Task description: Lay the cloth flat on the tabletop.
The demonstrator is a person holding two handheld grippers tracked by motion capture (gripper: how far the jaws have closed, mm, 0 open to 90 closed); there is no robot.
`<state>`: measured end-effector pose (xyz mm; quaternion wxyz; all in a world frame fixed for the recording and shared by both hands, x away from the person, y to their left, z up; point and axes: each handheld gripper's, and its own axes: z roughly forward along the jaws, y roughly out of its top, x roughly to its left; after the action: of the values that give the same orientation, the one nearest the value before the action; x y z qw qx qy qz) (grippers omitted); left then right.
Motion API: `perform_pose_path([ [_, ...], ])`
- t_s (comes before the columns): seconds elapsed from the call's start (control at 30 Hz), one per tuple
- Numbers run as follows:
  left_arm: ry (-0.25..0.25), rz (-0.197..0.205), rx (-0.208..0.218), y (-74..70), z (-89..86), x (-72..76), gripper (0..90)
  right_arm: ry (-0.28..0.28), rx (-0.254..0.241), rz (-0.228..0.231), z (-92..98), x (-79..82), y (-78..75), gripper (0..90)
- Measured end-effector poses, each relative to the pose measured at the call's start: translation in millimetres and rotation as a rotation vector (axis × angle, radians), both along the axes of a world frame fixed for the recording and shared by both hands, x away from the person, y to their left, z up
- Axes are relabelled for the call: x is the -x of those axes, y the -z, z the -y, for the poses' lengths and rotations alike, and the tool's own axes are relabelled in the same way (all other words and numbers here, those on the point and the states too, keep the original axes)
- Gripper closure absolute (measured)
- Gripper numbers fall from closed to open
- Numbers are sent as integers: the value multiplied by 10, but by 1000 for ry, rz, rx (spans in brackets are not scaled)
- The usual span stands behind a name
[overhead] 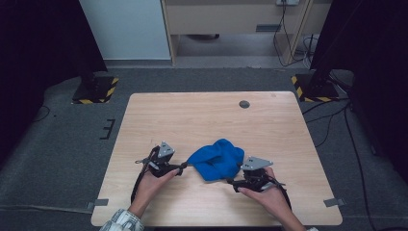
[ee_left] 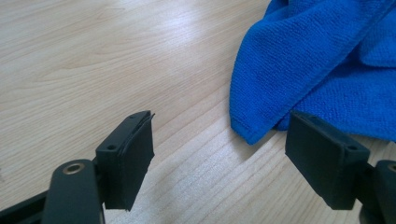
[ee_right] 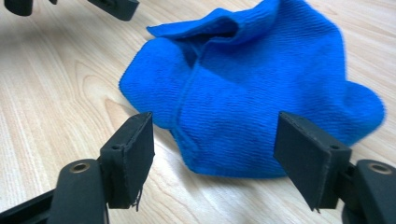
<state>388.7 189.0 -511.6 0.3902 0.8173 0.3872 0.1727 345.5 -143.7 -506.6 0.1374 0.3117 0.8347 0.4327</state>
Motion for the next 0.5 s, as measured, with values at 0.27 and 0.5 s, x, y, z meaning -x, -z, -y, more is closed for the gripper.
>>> perform_pose_path([
  [0.27, -9, 13, -13, 16, 1, -13, 225, -3, 56, 15, -65, 8, 122, 208],
  [0.5, 11, 22, -6, 4, 27, -1, 261, 1, 98, 50, -144, 6, 154, 425],
])
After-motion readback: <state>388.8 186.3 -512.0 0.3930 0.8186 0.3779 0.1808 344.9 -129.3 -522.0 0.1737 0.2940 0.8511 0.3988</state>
